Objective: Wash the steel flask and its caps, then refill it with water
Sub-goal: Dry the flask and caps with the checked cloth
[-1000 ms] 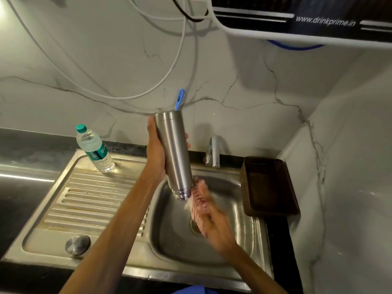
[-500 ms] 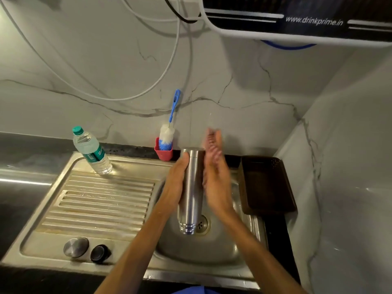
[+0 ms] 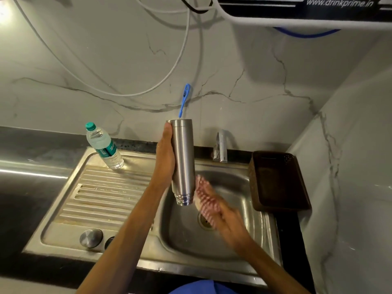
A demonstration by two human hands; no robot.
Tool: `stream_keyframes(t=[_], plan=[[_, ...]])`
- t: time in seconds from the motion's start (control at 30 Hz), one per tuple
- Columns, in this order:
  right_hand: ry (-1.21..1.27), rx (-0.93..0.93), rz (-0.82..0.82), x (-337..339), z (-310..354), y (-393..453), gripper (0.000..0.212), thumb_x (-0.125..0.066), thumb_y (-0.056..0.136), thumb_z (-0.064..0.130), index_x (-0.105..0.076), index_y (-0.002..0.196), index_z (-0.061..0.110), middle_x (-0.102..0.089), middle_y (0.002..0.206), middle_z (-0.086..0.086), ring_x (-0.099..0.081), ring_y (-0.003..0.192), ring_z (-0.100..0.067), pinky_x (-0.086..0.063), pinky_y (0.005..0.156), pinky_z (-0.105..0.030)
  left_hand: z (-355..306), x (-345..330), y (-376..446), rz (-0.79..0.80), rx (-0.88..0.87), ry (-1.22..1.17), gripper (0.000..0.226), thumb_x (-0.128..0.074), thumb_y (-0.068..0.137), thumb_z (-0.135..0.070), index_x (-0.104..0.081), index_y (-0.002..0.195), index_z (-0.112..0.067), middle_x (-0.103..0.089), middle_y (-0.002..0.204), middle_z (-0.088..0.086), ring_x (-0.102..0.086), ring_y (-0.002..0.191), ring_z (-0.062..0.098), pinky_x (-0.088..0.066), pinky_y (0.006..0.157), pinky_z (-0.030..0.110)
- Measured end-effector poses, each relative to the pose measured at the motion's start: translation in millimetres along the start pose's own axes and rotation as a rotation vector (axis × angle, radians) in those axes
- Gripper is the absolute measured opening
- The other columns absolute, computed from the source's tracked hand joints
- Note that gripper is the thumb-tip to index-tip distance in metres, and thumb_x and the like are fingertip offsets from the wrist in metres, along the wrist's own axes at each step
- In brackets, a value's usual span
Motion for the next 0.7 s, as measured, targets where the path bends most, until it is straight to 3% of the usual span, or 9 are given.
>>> stream_keyframes(t=[0.07,0.13,0.23,0.33,0.4,0.47,0.6,0.7], plan=[[0.17,-0.204,-0.107,20.4,-23.3,4.9,0.033,-0.045,0.107,0.034,-0.058,0.138,0.037,-0.076,0.099,0.021,-0.075,0.089,-0.006,-0.059,0.069,-0.018,1.6,5.4,-2.8,-0.001,-0.041,0.107,0.073,-0.038,0.101,-0.069,-0.063,0.117,-0.002,-0.072,0.093,0.018,-0.071,0.076,0.016,-0.059,0.068,0.028],[0.3,-0.326,-0.233,45.1,-31.6,15.4,0.032,-0.048,0.104,0.033,-0.066,0.125,0.016,-0.078,0.087,0.011,-0.076,0.082,-0.017,-0.058,0.066,-0.022,6.5,5.4,-8.1,0.011,-0.075,0.239,0.052,-0.037,0.109,-0.054,-0.059,0.115,-0.008,-0.066,0.091,0.004,-0.065,0.07,-0.003,-0.052,0.065,0.014],[0.479,-0.349,-0.348,74.1,-20.2,37.7,0.044,-0.051,0.094,0.051,-0.067,0.122,0.02,-0.076,0.107,-0.003,-0.072,0.103,-0.033,-0.06,0.09,-0.045,24.3,2.3,-14.4,0.042,-0.049,0.291,0.044,-0.033,0.111,-0.049,-0.055,0.126,-0.014,-0.064,0.096,0.0,-0.066,0.074,-0.006,-0.051,0.065,0.01],[0.606,-0.279,-0.415,84.2,5.8,61.3,0.048,-0.049,0.096,0.057,-0.06,0.137,0.033,-0.068,0.131,0.0,-0.065,0.12,-0.023,-0.055,0.102,-0.046,40.3,-5.3,-26.0,0.082,0.027,0.122,0.06,-0.033,0.103,-0.066,-0.055,0.133,-0.018,-0.071,0.103,0.016,-0.074,0.088,0.017,-0.063,0.08,0.037],[0.55,-0.197,-0.394,69.9,30.0,70.4,0.04,-0.047,0.098,0.061,-0.057,0.133,0.047,-0.066,0.129,0.014,-0.064,0.119,-0.008,-0.055,0.1,-0.035,43.0,-17.7,-32.0,0.076,0.08,0.033,0.066,-0.033,0.102,-0.072,-0.059,0.13,-0.018,-0.073,0.105,0.023,-0.075,0.091,0.032,-0.064,0.086,0.049],[0.457,-0.158,-0.359,41.2,46.2,72.2,0.04,-0.045,0.097,0.063,-0.055,0.133,0.048,-0.065,0.122,0.018,-0.063,0.111,0.002,-0.055,0.095,-0.03,42.4,-32.2,-32.4,0.052,0.109,0.003,0.07,-0.034,0.101,-0.076,-0.063,0.129,-0.02,-0.075,0.11,0.02,-0.074,0.103,0.034,-0.059,0.097,0.054],[0.333,-0.034,-0.342,1.1,54.9,64.1,0.06,-0.045,0.105,0.057,-0.035,0.159,0.033,-0.045,0.159,0.005,-0.046,0.145,-0.014,-0.042,0.118,-0.049,30.7,-43.2,-34.3,0.02,0.108,-0.059,0.07,-0.038,0.1,-0.076,-0.063,0.132,-0.019,-0.076,0.118,0.014,-0.072,0.114,0.033,-0.053,0.107,0.055],[0.172,0.105,-0.321,-4.4,58.2,53.4,0.055,-0.04,0.108,0.048,-0.026,0.161,0.043,-0.028,0.169,0.002,-0.029,0.155,-0.021,-0.032,0.122,-0.056,20.8,-39.2,-29.0,0.05,0.111,-0.161,0.08,-0.045,0.098,-0.074,-0.059,0.136,-0.005,-0.071,0.12,0.027,-0.07,0.114,0.039,-0.053,0.107,0.059]])
Point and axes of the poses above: each hand's wrist, its own y-axis towards the middle knuckle, its own x-axis out of the back of the hand, z = x × y, the point moved 4 cm from there along y, towards the middle knuckle
